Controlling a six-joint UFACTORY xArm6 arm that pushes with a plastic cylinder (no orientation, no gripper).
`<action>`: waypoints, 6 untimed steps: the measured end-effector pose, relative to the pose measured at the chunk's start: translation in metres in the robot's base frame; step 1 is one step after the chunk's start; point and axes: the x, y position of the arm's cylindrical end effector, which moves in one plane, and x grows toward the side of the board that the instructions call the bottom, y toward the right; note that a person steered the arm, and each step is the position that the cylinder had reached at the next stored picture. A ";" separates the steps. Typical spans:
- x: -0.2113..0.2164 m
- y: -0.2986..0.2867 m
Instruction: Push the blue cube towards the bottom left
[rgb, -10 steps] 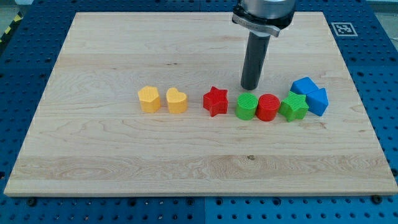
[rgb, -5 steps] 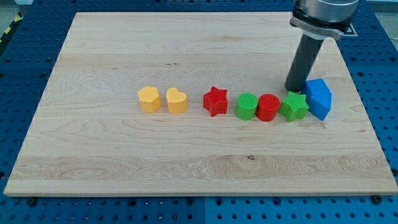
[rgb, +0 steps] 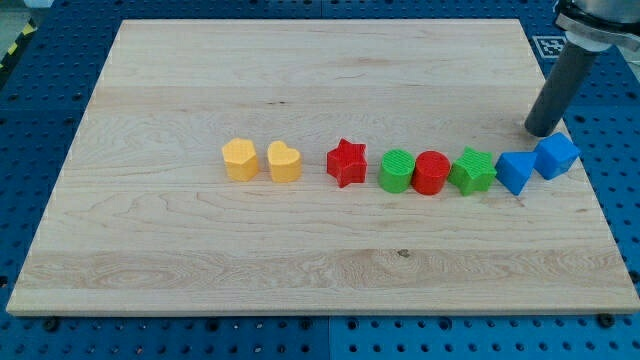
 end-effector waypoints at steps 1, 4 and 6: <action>0.008 0.015; 0.009 0.026; 0.008 0.002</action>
